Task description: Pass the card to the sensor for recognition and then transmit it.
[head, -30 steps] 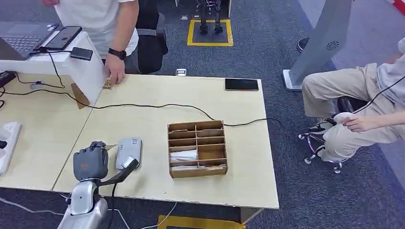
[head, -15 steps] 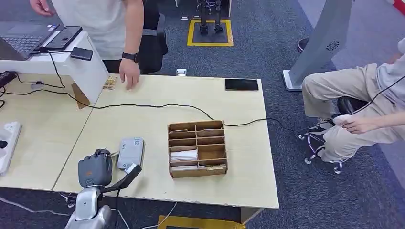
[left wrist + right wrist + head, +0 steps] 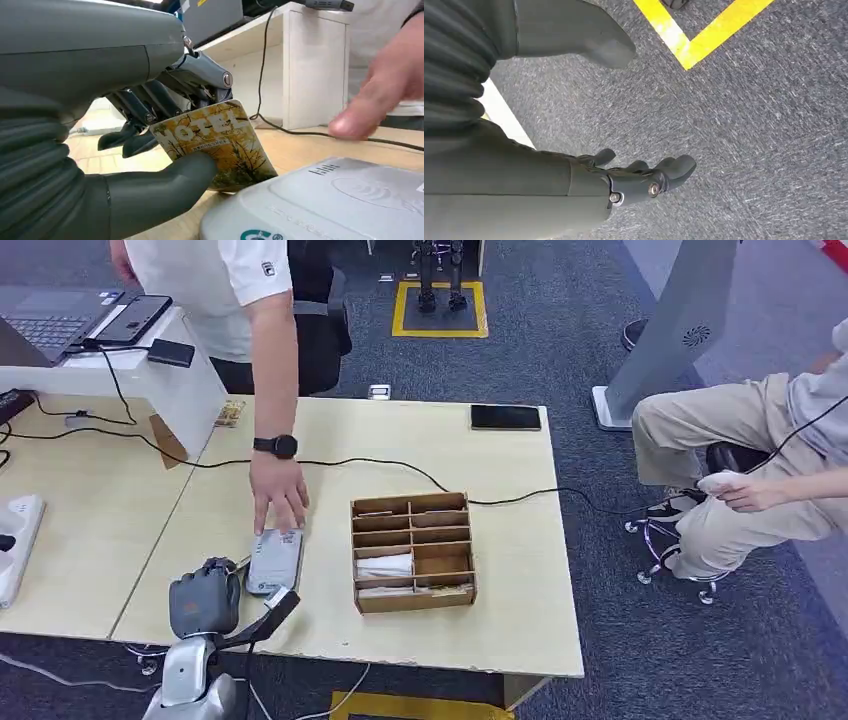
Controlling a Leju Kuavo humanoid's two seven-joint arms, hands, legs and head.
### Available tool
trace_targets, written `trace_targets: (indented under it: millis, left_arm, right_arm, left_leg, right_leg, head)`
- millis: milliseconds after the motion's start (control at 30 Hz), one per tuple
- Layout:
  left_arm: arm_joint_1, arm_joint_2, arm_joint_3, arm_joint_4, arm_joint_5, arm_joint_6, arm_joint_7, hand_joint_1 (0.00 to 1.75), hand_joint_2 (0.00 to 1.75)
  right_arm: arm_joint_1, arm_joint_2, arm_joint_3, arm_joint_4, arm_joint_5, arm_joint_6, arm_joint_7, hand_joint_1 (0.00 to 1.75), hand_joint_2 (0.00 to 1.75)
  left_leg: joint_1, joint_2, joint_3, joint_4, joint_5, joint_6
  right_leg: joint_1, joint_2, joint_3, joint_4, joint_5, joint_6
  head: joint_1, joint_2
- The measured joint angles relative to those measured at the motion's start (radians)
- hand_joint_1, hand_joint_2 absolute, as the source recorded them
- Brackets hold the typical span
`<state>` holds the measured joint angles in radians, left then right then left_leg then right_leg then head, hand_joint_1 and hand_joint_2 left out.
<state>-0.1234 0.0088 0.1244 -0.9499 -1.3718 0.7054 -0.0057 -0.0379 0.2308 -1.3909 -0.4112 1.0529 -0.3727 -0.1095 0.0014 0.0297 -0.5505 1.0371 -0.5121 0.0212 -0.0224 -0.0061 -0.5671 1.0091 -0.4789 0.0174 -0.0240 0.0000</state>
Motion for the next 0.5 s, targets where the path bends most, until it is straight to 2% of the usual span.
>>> trace_targets:
  millis: [133,500]
  left_arm:
    - [0.003,-0.009,0.002,-0.017,0.009,0.001,-0.029,1.75,1.75]
    - [0.006,-0.058,0.063,-0.140,0.038,0.001,-0.159,1.75,1.75]
  right_arm:
    - [0.000,0.000,0.000,0.000,0.001,-0.001,0.003,0.00,1.75]
    - [0.000,0.000,0.000,0.000,0.017,-0.012,0.008,0.00,1.75]
  left_leg:
    - [0.000,0.000,0.000,0.000,0.000,0.000]
    - [0.000,-0.001,0.000,0.000,0.000,0.000]
  right_leg:
    - [0.000,0.000,0.000,0.000,0.000,0.000]
    - [0.000,-0.001,0.000,0.000,0.000,0.000]
  head:
    - [0.000,0.000]
    - [0.000,0.000]
